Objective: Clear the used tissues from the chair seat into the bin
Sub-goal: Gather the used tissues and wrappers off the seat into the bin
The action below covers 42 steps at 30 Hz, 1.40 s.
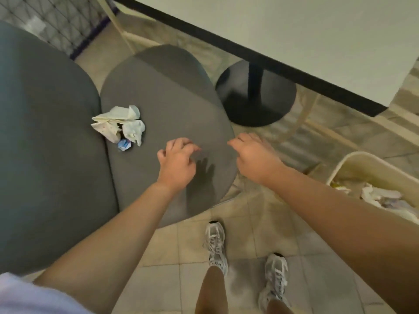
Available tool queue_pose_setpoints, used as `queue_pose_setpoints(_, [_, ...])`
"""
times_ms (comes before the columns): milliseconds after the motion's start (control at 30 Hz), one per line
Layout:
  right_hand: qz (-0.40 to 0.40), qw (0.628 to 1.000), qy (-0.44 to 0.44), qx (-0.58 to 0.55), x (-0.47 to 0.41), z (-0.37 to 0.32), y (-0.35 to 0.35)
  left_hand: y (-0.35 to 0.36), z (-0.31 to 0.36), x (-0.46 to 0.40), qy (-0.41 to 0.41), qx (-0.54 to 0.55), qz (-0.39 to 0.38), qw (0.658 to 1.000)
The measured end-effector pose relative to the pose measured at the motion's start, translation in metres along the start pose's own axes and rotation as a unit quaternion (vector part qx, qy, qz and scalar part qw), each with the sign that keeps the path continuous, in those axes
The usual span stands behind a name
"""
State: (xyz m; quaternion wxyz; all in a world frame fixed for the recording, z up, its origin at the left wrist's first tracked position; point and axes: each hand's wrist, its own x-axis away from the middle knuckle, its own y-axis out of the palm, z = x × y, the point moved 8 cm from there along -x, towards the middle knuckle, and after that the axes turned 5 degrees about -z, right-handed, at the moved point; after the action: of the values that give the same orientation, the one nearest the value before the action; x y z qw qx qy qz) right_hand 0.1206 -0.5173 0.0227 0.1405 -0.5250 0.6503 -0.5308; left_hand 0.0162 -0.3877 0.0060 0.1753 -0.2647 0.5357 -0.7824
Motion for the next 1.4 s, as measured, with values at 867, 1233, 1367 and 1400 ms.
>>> queue_pose_setpoints(867, [-0.158, 0.972, -0.171, 0.01, -0.28, -0.205, 0.113, 0.031, -0.291, -0.107, -0.154, 0.209, 0.005, 0.966])
queue_pose_setpoints(1233, [-0.126, 0.978, -0.149, 0.07, -0.275, -0.181, 0.118, 0.027, -0.278, -0.094, -0.089, 0.088, -0.002, 0.992])
queue_pose_setpoints(1367, [-0.153, 0.981, -0.111, 0.048, -0.263, -0.16, 0.112, 0.032, -0.267, -0.094, -0.087, 0.058, -0.044, 0.993])
queue_pose_setpoints(1400, [-0.165, 0.98, -0.102, 0.039, -0.259, -0.156, 0.11, 0.031, -0.262, -0.095, -0.082, 0.054, -0.05, 0.994])
